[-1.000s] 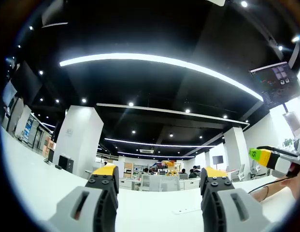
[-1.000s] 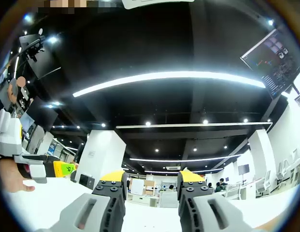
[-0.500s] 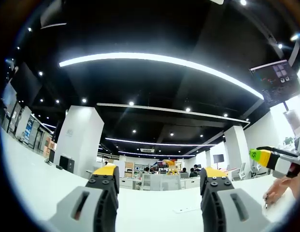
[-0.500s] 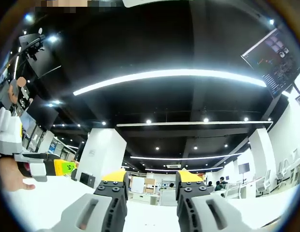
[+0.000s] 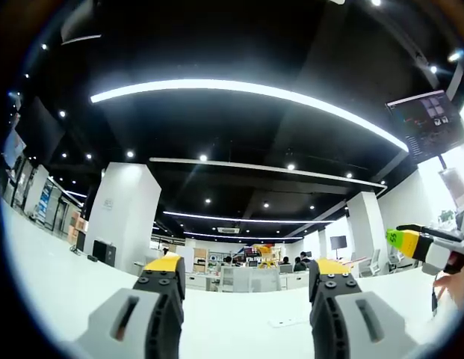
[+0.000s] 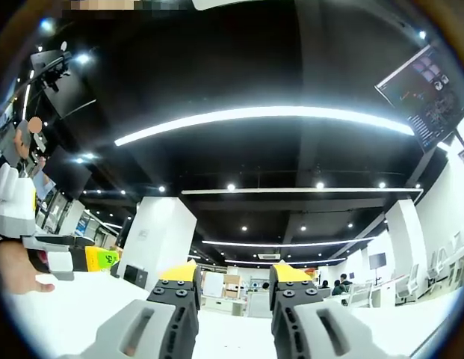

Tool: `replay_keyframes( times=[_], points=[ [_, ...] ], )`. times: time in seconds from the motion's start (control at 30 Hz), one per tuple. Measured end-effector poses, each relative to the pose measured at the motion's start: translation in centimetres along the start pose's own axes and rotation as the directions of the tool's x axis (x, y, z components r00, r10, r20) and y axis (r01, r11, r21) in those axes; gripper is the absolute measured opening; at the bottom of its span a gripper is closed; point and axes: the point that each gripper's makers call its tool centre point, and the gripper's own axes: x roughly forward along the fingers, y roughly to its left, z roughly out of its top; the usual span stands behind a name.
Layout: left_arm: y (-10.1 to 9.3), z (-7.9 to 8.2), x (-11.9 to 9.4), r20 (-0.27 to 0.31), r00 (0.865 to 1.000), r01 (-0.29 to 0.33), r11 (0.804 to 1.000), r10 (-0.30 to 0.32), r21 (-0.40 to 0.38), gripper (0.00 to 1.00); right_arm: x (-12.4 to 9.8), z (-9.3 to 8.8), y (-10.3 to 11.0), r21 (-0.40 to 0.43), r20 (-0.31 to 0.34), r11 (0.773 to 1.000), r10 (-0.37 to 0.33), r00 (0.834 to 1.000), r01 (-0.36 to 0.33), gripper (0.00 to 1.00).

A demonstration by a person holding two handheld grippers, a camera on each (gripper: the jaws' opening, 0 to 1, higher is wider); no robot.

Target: Find the data cable on the table. Grasp the USB connector end of the cable and insert it into the USB port on the table

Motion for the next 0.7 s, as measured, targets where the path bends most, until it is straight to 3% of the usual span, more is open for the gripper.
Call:
replay_keyframes(
  times=[0.7],
  points=[
    [0.26,-0.23,0.26,-0.015,1.000,-0.007,1.000,0.008,0.022,0.66,0.51,-0.87,0.76,-0.011,-0.033,1.000,0.028,0.999,-0.028,0.35]
  ],
)
